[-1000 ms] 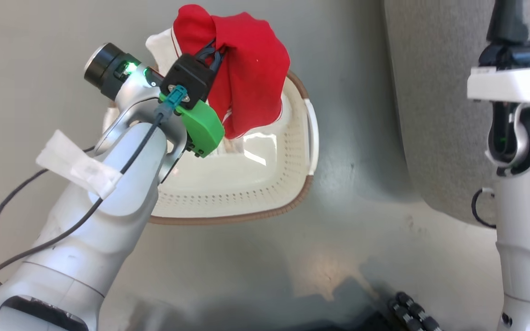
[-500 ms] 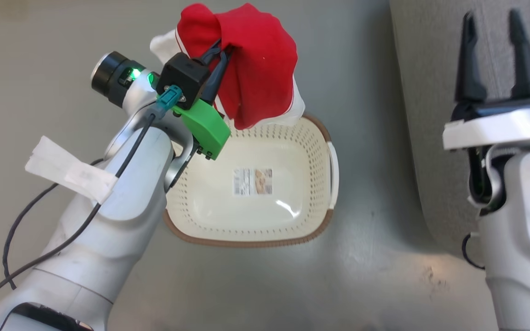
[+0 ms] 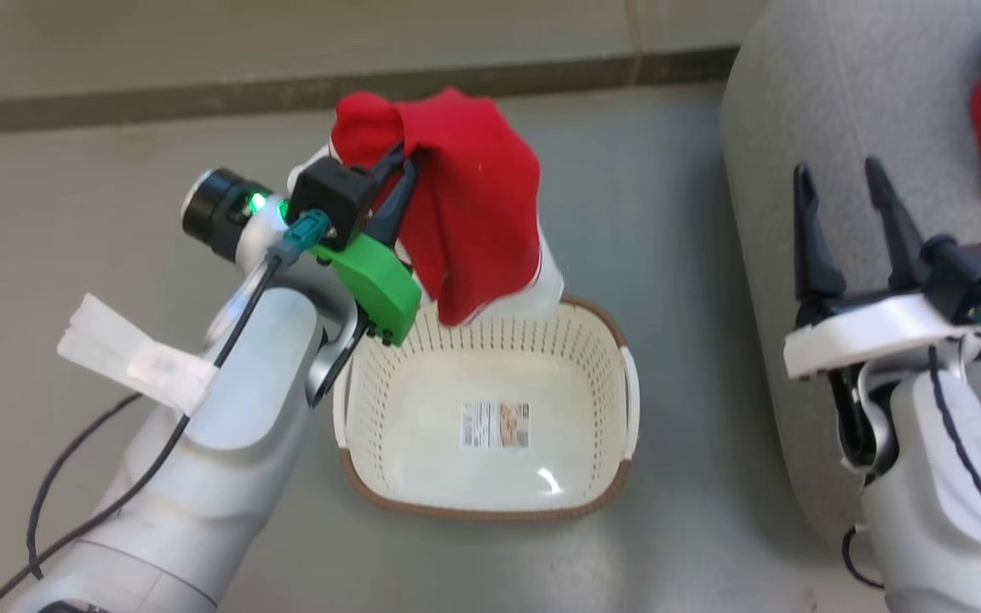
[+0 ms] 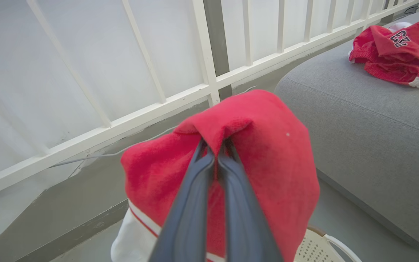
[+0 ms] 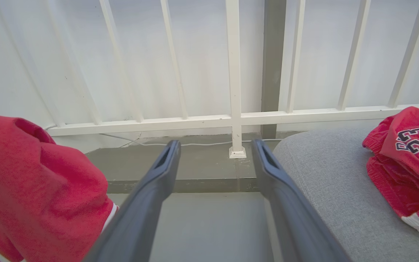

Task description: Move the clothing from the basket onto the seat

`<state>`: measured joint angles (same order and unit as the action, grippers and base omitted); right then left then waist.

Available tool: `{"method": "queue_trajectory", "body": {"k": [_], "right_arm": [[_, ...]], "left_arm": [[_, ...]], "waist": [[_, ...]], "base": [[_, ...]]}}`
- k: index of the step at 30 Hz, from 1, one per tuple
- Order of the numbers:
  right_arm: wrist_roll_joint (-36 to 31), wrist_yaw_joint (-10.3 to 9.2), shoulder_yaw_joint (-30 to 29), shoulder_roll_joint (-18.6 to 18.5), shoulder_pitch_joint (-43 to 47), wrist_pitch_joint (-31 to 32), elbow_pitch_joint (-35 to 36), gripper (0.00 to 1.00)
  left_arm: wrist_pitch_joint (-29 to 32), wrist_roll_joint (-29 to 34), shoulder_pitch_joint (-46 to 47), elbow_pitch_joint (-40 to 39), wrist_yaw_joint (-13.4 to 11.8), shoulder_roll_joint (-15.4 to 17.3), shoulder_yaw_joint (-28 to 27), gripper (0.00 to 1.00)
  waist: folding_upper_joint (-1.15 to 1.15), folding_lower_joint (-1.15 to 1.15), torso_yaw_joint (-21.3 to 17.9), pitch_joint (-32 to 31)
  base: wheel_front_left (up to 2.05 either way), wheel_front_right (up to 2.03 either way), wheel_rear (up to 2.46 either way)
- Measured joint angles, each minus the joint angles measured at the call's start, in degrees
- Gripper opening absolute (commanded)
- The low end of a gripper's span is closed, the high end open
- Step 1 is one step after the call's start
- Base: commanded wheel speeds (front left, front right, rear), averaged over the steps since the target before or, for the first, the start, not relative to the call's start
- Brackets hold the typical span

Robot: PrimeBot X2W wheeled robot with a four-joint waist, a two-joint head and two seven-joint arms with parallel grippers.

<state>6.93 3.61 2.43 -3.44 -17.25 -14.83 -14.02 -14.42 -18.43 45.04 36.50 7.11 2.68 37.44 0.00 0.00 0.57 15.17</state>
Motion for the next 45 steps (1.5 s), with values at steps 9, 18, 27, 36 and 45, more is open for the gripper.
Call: {"method": "queue_trajectory", "body": {"k": [9,18,27,36,45], "right_arm": [[0.09,0.58,1.74,0.20,3.88,0.00,-2.64,1.00],[0.25,1.21,4.71,0.26,8.70,0.01,-5.14,1.00],[1.21,2.70,14.22,0.31,9.51,0.02,-6.32,1.00],[3.70,3.20,25.82,0.22,9.01,0.02,-8.42,1.00],[5.48,3.45,31.29,0.14,4.15,0.03,-11.76,1.00]], "left_arm": [[0.37,-2.58,-3.57,0.53,0.00,0.00,0.21,0.00],[2.89,-5.12,-6.64,0.84,0.01,-0.03,1.65,0.00],[5.16,-6.08,-6.97,-2.19,0.01,-0.24,3.52,0.00],[7.54,-6.61,-6.97,-5.61,0.01,-0.40,6.95,0.00],[9.42,-9.17,-6.99,-9.50,0.02,-0.38,9.73,0.00]], "waist": [[0.00,0.00,0.24,-6.66],[0.00,0.00,-0.18,-13.94],[0.00,0.00,-0.38,-18.41],[0.00,0.00,1.73,-18.85],[0.00,0.00,3.54,-18.68]], "base": [[0.00,0.00,0.00],[0.00,0.00,0.00],[0.00,0.00,0.00],[0.00,0.00,0.00],[0.00,0.00,0.00]]}}
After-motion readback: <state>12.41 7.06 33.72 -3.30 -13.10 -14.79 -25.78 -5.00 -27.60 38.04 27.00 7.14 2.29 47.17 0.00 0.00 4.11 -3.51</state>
